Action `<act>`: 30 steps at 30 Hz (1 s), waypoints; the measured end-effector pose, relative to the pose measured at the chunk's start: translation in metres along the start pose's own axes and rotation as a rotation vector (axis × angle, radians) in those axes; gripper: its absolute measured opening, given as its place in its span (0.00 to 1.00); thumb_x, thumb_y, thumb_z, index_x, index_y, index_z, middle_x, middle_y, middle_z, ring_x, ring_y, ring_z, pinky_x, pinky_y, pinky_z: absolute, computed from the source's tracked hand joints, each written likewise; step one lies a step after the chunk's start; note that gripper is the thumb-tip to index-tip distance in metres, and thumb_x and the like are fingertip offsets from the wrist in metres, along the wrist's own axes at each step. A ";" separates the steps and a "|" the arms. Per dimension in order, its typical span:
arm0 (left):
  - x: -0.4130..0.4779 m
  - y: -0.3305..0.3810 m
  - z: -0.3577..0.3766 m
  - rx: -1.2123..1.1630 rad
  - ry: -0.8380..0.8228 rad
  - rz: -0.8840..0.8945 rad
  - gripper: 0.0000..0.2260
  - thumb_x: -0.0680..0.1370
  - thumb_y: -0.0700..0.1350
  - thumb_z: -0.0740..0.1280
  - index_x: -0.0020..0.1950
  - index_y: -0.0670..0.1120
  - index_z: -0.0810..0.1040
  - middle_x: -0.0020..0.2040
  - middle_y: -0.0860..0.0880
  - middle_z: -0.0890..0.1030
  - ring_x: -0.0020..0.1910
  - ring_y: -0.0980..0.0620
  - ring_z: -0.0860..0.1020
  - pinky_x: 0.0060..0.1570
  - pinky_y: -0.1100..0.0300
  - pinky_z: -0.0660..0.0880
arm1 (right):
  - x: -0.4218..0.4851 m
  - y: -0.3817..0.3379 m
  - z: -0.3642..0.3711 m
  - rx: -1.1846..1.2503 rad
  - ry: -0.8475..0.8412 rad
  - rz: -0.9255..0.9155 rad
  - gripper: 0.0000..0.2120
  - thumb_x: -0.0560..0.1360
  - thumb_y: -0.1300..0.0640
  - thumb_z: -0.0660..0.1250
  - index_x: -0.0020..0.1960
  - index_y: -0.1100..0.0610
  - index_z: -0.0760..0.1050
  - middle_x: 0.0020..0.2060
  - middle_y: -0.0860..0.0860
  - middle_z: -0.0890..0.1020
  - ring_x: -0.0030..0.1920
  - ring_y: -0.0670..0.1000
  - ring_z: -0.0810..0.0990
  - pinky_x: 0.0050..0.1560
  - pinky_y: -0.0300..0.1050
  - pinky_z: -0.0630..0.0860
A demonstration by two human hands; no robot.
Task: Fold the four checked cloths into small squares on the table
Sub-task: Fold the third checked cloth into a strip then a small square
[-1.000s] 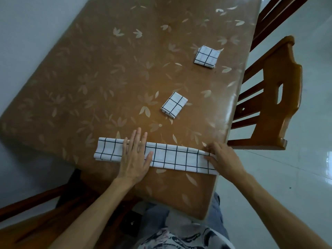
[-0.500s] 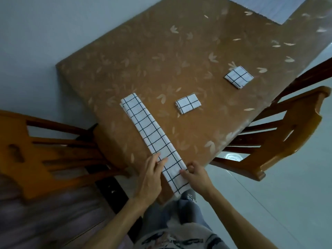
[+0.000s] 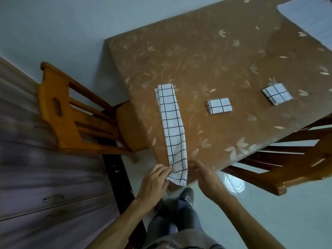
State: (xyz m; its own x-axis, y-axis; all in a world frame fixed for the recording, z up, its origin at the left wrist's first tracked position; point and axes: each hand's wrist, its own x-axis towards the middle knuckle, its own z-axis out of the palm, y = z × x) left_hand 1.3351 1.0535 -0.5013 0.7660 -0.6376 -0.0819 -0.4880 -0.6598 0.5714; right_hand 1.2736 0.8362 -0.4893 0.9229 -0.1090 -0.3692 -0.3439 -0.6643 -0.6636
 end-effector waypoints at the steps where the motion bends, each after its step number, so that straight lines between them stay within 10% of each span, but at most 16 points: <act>1: 0.000 -0.002 0.001 -0.018 -0.006 0.001 0.22 0.72 0.37 0.72 0.66 0.50 0.77 0.60 0.53 0.77 0.60 0.56 0.75 0.58 0.64 0.75 | -0.001 0.001 0.000 -0.086 -0.003 -0.047 0.32 0.75 0.69 0.58 0.69 0.38 0.63 0.57 0.47 0.78 0.57 0.54 0.77 0.55 0.57 0.77; 7: 0.005 0.003 0.015 0.067 0.047 0.176 0.14 0.75 0.41 0.67 0.60 0.48 0.80 0.62 0.52 0.78 0.64 0.52 0.73 0.57 0.57 0.77 | -0.008 0.000 0.004 -0.238 0.215 -0.175 0.36 0.75 0.65 0.68 0.78 0.49 0.57 0.61 0.51 0.71 0.42 0.51 0.77 0.34 0.46 0.80; 14: 0.009 0.013 0.031 0.037 0.052 0.155 0.19 0.73 0.39 0.67 0.64 0.45 0.78 0.63 0.51 0.78 0.65 0.52 0.72 0.63 0.56 0.74 | -0.005 0.026 0.000 -0.222 0.151 -0.247 0.07 0.76 0.53 0.70 0.54 0.49 0.81 0.57 0.46 0.75 0.47 0.44 0.78 0.40 0.41 0.81; 21: -0.001 0.011 0.048 0.028 -0.007 -0.021 0.25 0.74 0.47 0.72 0.71 0.48 0.74 0.72 0.54 0.72 0.73 0.55 0.67 0.72 0.57 0.66 | 0.008 0.047 -0.006 0.023 0.078 -0.107 0.17 0.78 0.42 0.61 0.52 0.51 0.83 0.51 0.42 0.78 0.44 0.41 0.79 0.45 0.36 0.78; 24: -0.001 0.017 0.057 0.026 0.154 -0.114 0.10 0.78 0.47 0.70 0.59 0.46 0.82 0.63 0.53 0.78 0.64 0.55 0.74 0.61 0.56 0.75 | 0.012 0.047 -0.005 0.075 0.021 -0.077 0.14 0.79 0.44 0.62 0.50 0.50 0.82 0.46 0.42 0.79 0.43 0.42 0.79 0.44 0.42 0.79; 30: 0.004 0.024 0.063 0.013 0.251 -0.342 0.14 0.82 0.55 0.61 0.45 0.48 0.80 0.45 0.54 0.75 0.42 0.56 0.75 0.38 0.59 0.74 | 0.028 0.040 -0.013 0.022 -0.058 0.035 0.14 0.80 0.45 0.61 0.42 0.51 0.77 0.34 0.47 0.80 0.34 0.46 0.78 0.39 0.49 0.79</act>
State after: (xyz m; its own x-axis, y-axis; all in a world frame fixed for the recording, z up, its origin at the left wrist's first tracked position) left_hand 1.3002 1.0101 -0.5394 0.9621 -0.2652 -0.0631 -0.1916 -0.8225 0.5355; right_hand 1.2878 0.7969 -0.5175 0.8988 -0.0884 -0.4293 -0.3803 -0.6441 -0.6637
